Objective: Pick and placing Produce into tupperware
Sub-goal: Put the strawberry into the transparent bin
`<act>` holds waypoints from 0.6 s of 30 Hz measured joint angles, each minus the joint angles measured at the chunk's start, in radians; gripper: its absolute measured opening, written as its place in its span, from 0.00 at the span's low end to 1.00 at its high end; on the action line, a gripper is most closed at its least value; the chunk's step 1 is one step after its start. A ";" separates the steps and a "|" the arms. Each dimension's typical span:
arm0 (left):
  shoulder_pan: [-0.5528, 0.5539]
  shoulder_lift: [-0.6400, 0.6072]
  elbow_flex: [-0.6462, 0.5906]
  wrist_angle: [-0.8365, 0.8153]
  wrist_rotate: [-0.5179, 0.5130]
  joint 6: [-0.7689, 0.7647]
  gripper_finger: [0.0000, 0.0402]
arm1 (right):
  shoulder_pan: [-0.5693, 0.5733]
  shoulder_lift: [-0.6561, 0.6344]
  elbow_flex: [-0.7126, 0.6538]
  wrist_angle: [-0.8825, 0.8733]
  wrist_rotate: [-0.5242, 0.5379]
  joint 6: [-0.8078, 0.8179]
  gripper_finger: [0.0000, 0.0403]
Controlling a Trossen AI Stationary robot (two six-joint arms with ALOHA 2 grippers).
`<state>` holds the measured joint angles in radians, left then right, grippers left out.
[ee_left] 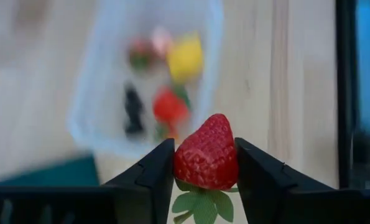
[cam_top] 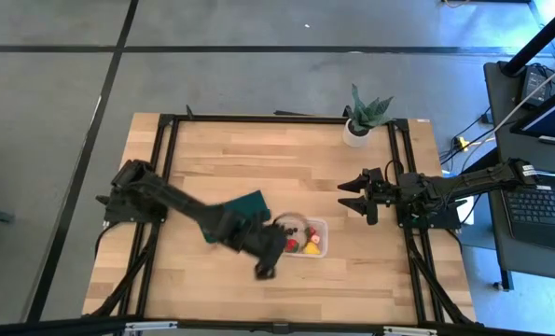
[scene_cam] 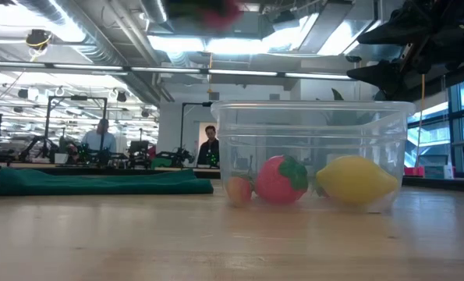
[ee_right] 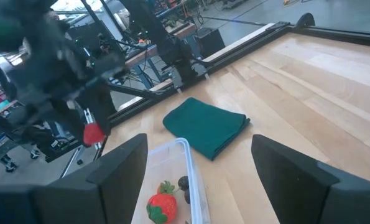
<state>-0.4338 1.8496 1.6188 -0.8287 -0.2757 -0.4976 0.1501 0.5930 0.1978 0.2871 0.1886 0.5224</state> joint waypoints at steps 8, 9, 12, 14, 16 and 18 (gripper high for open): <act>0.155 0.019 0.013 0.272 0.039 0.068 0.37 | 0.000 0.000 0.000 0.000 0.000 0.001 0.72; 0.161 0.028 0.011 0.265 0.045 0.082 0.38 | 0.000 0.000 0.000 -0.001 0.000 0.003 0.72; 0.176 0.065 0.011 0.256 0.057 0.092 0.37 | 0.000 0.000 0.000 -0.006 0.000 0.021 0.72; 0.179 0.091 0.011 0.252 0.058 0.092 0.36 | 0.000 0.000 0.000 -0.012 0.000 0.023 0.72; 0.185 0.119 0.011 0.254 0.060 0.094 0.35 | 0.000 0.000 0.000 -0.017 -0.001 0.023 0.72; 0.186 0.149 0.011 0.255 0.069 0.100 0.35 | 0.000 0.000 0.000 -0.016 -0.001 0.023 0.72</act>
<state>-0.2480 1.9989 1.6299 -0.5738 -0.2066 -0.3972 0.1501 0.5930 0.1982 0.2706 0.1879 0.5457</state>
